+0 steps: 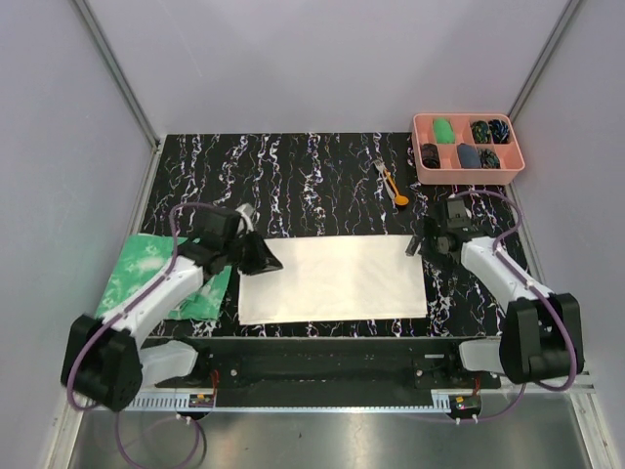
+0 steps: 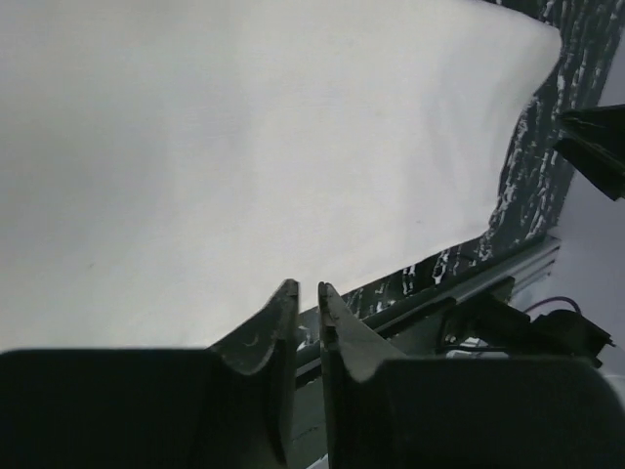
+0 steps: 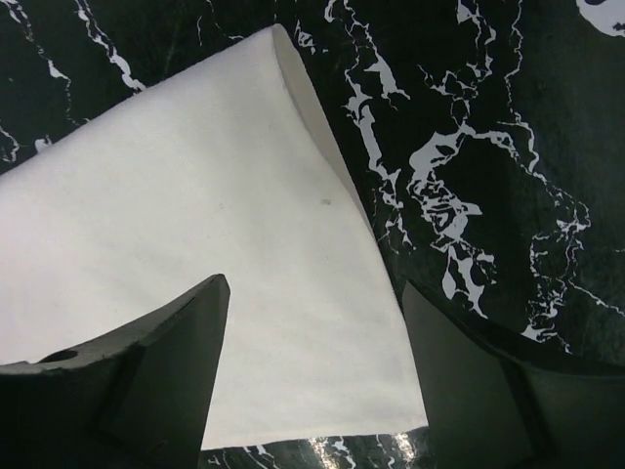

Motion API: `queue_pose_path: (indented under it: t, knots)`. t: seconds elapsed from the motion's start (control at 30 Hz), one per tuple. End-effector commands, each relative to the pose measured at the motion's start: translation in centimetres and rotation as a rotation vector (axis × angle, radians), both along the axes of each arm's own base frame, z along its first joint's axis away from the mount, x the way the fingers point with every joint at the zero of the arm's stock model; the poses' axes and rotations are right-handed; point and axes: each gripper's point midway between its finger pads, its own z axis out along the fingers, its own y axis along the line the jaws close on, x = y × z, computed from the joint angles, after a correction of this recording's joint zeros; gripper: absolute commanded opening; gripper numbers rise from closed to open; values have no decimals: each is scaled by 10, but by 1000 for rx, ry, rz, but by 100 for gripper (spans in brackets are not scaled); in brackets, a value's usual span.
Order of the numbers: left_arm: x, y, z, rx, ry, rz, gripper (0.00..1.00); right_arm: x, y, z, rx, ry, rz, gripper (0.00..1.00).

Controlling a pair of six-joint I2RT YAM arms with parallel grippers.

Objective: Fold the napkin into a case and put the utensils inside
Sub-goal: Smooth out the rectangle-folded napkin at the center of the board.

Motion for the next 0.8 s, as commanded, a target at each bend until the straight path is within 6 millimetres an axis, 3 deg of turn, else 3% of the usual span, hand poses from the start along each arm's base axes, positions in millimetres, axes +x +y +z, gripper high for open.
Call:
queue_pose_path:
  t: [0.0, 0.03, 0.07, 0.13, 0.17, 0.37, 0.43, 0.57, 0.77]
  knots:
    - [29, -69, 27, -152, -99, -196, 13, 13, -1, -9, -39, -5, 61, 79]
    - [37, -76, 28, -139, -109, -204, 12, 14, 0, -11, -37, -9, 67, 78]
    - [45, -91, 28, -128, -108, -227, 9, 15, -1, -12, -40, -14, 67, 72]
    - [52, -100, 25, -138, -87, -230, 6, 22, 3, -7, -26, -45, 83, 63]
    - [62, -98, 16, -116, -69, -208, 3, 28, 6, -1, -15, -64, 92, 52]
    - [96, -42, -20, 9, 36, -16, 0, 55, 17, 15, 5, -105, 159, 46]
    - [98, -31, -28, 32, 56, -6, 0, 64, 26, 16, 49, -109, 178, 36]
    - [108, 2, -47, 83, 116, 60, 0, 83, 36, 4, 85, -80, 185, 32]
    - [124, 49, -68, 160, 171, 170, 0, 105, 27, -15, 15, -53, 185, 32]
